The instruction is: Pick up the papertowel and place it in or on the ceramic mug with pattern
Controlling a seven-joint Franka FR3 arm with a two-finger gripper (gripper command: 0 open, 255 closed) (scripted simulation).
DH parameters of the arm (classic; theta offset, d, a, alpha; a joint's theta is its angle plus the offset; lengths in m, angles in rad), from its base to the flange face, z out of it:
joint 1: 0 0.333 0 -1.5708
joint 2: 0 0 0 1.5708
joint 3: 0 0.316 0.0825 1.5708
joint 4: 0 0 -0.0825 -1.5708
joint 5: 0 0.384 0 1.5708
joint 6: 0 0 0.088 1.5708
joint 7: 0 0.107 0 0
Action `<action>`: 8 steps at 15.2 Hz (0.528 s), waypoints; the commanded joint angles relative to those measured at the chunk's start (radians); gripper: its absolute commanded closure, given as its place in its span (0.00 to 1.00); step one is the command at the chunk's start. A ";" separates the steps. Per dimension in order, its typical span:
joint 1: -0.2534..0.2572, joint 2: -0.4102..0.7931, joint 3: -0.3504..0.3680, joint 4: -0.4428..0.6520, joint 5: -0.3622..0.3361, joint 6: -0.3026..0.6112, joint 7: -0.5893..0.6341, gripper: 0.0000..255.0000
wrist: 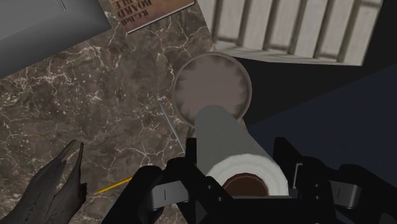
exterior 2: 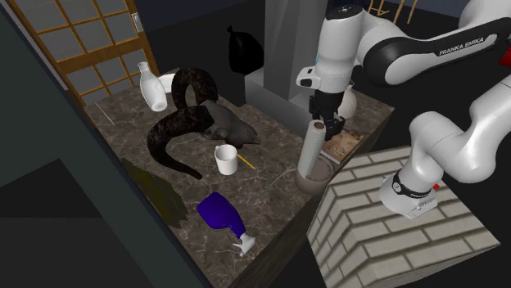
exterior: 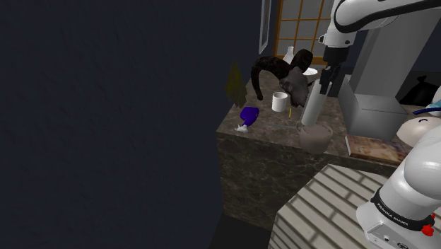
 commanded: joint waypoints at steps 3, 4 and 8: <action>0.000 0.002 -0.001 -0.006 -0.001 0.008 -0.001 1.00; 0.000 0.002 -0.001 -0.006 -0.001 0.008 -0.001 1.00; 0.000 0.002 -0.001 -0.006 -0.001 0.008 -0.001 0.00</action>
